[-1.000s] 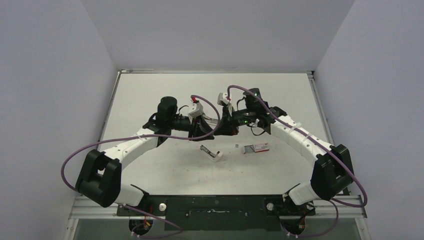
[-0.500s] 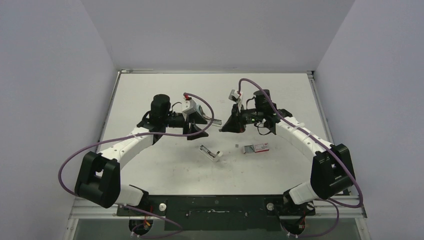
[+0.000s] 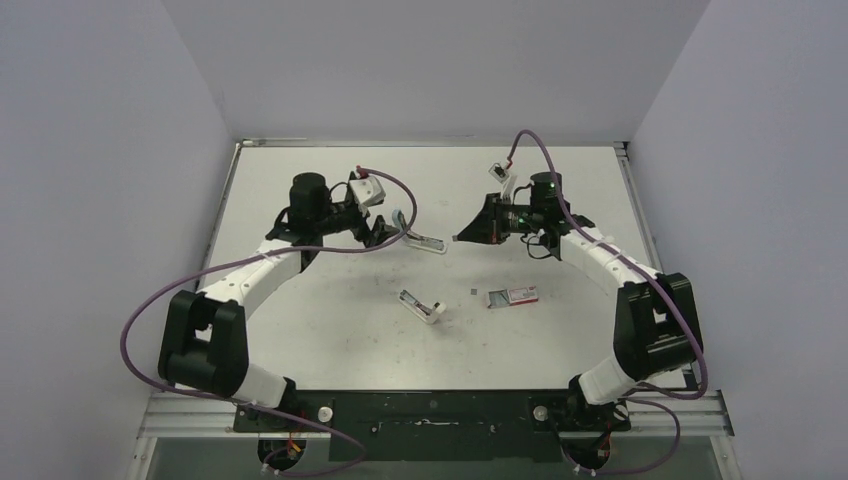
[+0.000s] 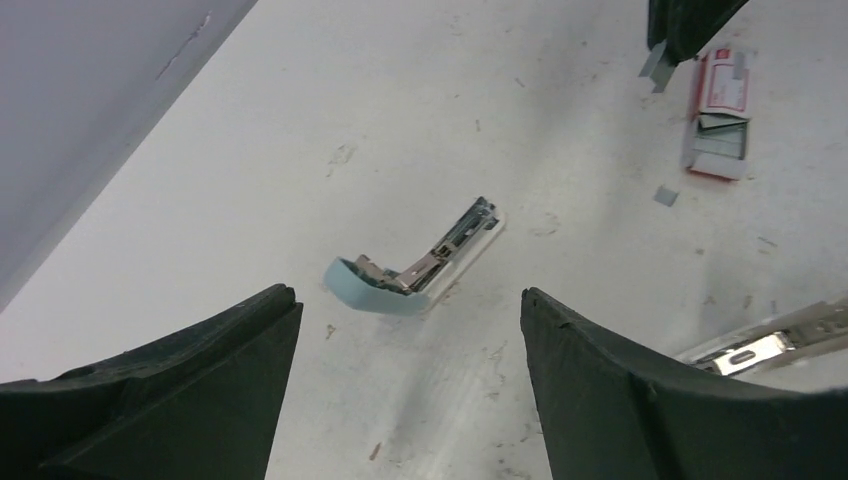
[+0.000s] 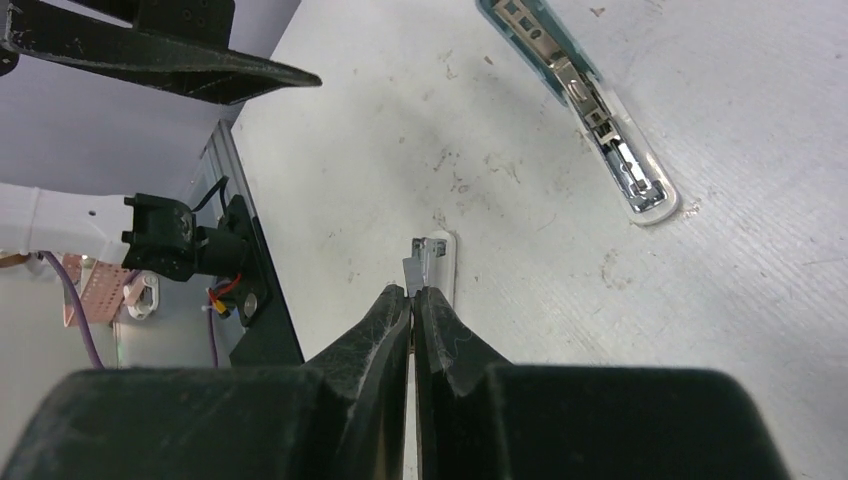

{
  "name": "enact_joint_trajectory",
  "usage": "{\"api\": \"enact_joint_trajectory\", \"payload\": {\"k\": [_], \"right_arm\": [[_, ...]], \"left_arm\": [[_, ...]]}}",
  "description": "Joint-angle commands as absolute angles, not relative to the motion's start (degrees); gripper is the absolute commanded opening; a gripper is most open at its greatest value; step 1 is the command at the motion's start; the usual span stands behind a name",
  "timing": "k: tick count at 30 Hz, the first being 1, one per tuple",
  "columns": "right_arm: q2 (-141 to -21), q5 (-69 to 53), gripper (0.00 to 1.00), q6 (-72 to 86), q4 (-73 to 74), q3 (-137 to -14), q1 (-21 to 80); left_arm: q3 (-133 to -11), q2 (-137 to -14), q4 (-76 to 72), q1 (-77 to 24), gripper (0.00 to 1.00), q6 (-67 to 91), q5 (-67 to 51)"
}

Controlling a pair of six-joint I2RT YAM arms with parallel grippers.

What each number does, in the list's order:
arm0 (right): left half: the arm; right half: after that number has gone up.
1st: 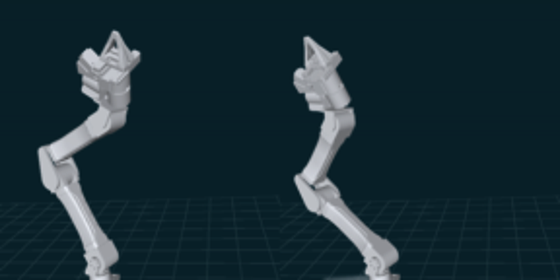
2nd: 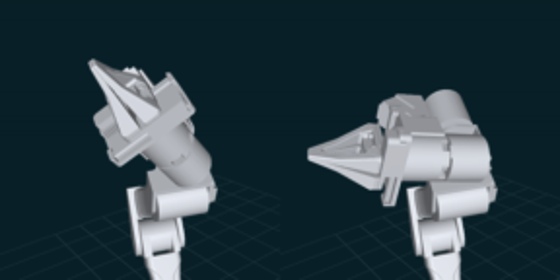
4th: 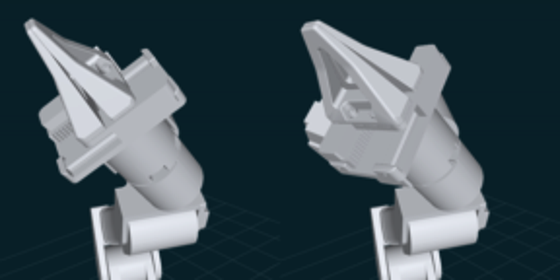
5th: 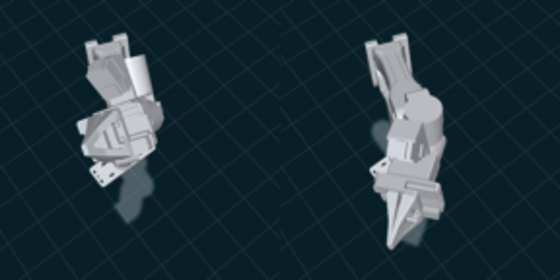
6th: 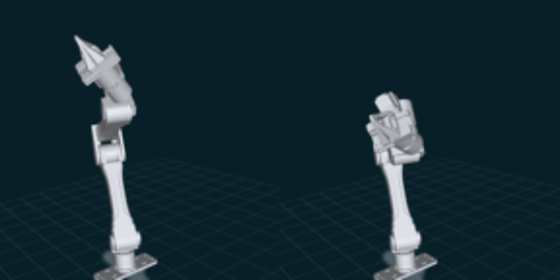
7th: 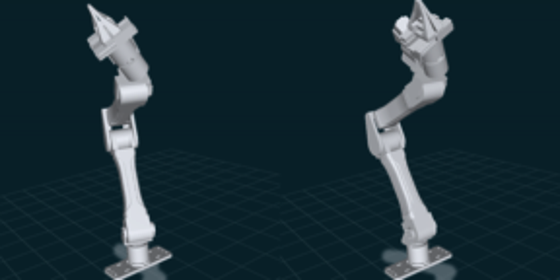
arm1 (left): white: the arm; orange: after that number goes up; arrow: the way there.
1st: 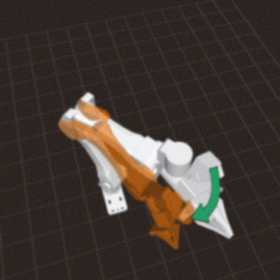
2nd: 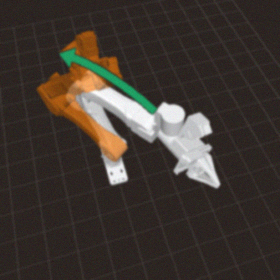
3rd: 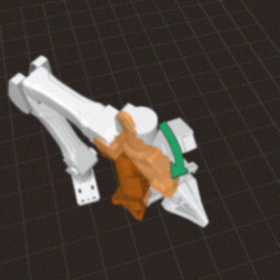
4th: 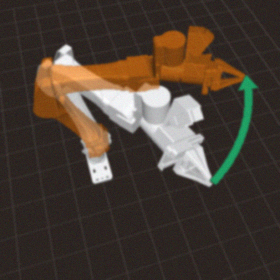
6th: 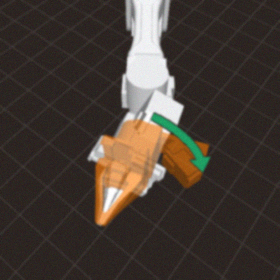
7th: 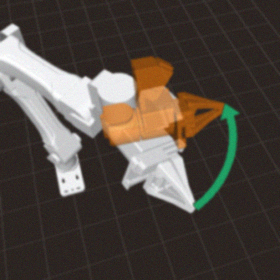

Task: Load the staples into the stapler
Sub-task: Adjust the staple, then move the stapler to the center of the board.

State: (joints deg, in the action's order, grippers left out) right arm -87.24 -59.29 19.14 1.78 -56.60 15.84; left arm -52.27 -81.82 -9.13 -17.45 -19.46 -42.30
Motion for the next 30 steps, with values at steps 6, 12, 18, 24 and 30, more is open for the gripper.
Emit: {"api": "enact_joint_trajectory", "payload": {"k": [6,12,18,24,30], "right_arm": [[-92.5,-57.7,0.05,18.6,7.4,-64.9,15.5],[-95.3,-58.2,0.05,14.7,8.0,-64.2,15.5],[-96.6,-58.8,0.05,14.3,7.0,-64.0,15.5],[-96.8,-58.4,0.05,13.4,7.2,-63.9,15.5],[-96.7,-57.9,0.05,12.9,7.1,-63.6,15.5]], "left_arm": [[-66.6,-95.9,-0.6,-13.5,0.87,-38.1,-47.1],[-79.5,-105.5,17.4,-13.2,0.88,-56.5,-51.9],[-91.0,-113.9,33.3,-13.2,0.83,-70.4,-54.9],[-101.4,-120.8,49.6,-13.3,0.76,-83.1,-57.9],[-105.8,-123.6,56.3,-14.5,0.66,-87.5,-58.4]]}}
